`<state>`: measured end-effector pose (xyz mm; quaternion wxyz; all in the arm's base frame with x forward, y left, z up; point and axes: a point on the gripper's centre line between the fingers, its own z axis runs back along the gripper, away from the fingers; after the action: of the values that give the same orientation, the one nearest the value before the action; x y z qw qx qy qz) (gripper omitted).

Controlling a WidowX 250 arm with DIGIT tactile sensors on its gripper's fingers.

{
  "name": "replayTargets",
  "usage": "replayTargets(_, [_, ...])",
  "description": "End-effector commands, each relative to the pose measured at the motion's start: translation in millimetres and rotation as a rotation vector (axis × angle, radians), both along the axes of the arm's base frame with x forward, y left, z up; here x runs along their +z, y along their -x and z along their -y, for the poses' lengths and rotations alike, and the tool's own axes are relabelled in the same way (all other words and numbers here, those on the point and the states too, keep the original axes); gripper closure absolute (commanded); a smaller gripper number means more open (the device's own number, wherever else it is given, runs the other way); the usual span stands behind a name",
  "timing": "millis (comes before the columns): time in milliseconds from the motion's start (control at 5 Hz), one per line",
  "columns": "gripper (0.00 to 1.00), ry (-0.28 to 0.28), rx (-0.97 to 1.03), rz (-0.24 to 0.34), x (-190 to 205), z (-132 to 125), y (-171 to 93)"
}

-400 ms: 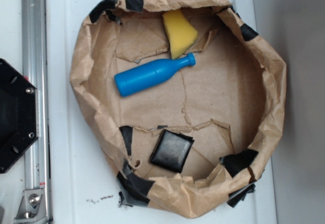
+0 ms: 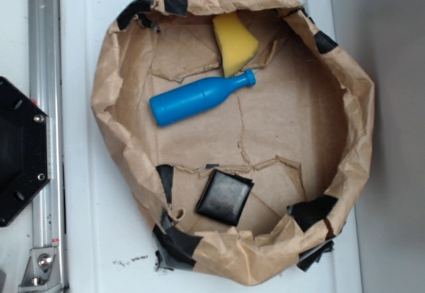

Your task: Grab the green sponge.

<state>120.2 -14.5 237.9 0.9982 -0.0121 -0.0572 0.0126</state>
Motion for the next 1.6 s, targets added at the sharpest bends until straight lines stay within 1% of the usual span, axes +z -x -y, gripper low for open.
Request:
replayTargets(0, [0.0, -0.304, -0.312, 0.237, -24, -46, -59])
replayTargets(200, [0.0, -0.338, -0.563, 0.287, -50, -47, -91])
replayTargets(400, [0.0, -0.295, -0.644, 0.243, -81, -51, -114])
replayTargets(600, [0.0, -0.187, -0.748, 0.185, -113, -56, -138])
replayTargets(800, [0.0, -0.133, -0.81, 0.127, -133, -61, -149])
replayTargets(1000, [0.0, -0.139, -0.84, 0.068, -148, -74, -157])
replayTargets(1200, [0.0, -0.157, -0.886, 0.012, -162, -93, -155])
replayTargets(1400, [0.0, -0.175, -0.913, -0.025, -174, -105, -150])
